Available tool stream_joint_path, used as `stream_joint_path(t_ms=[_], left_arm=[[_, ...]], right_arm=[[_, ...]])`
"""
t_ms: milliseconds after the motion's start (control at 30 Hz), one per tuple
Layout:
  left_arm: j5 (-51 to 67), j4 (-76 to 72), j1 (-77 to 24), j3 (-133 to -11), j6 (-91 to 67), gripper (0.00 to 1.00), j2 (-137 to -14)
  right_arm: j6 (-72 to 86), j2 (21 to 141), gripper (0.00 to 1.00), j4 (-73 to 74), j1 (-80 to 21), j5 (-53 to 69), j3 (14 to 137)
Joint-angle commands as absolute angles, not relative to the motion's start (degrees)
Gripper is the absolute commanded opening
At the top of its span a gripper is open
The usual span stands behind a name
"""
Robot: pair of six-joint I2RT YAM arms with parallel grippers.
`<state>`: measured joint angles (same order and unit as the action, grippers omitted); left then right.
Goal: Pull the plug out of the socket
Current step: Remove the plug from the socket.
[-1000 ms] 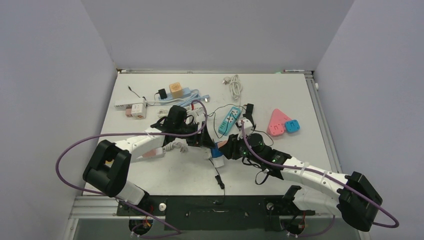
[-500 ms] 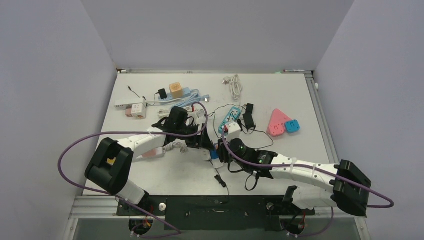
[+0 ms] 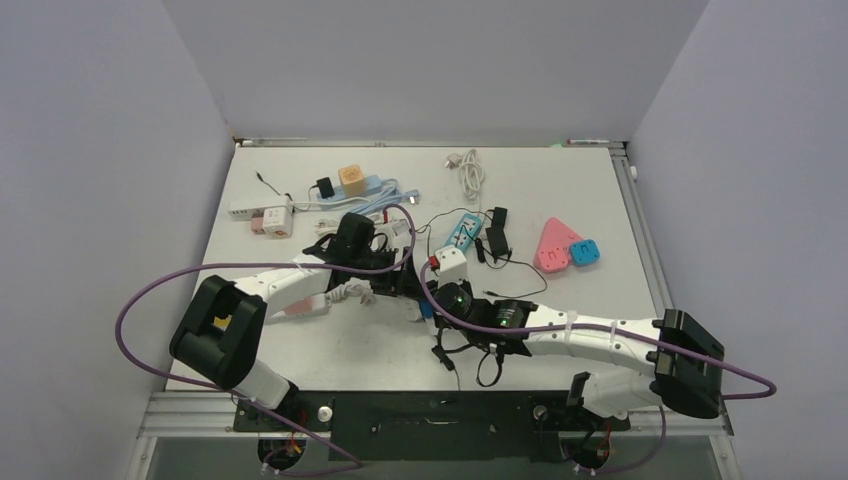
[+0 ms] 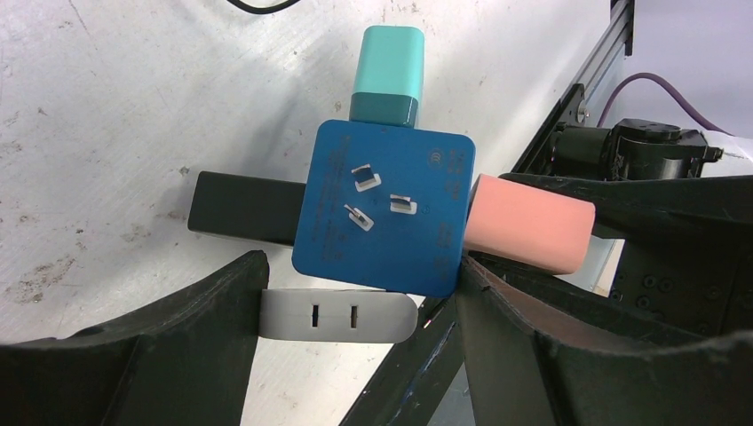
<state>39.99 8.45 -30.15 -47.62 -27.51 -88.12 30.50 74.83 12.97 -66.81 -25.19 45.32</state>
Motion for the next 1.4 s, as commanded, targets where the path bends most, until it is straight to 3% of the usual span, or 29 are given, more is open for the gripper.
stream_joint_path(t_ms=[0, 733, 1067, 1367], left_arm=[[43.7, 3.3, -31.9, -50.4, -30.9, 0.08, -88.2], [43.4, 4.0, -31.9, -50.7, -30.4, 0.07, -88.8], [42.8, 4.4, -31.9, -50.9, -30.2, 0.04, -88.9], [41.9, 5.7, -31.9, -51.2, -29.8, 0.02, -89.4]], right_arm=[[30.7, 73.3, 0.05, 2.5, -68.4, -18.0, 47.3], [35.4, 62.5, 0.05, -15.3, -51.5, 16.6, 34.2], [35.7, 63.7, 0.05, -14.4, -50.1, 18.5, 34.9], [39.4, 70.0, 0.05, -3.0, -50.2, 15.9, 41.9]])
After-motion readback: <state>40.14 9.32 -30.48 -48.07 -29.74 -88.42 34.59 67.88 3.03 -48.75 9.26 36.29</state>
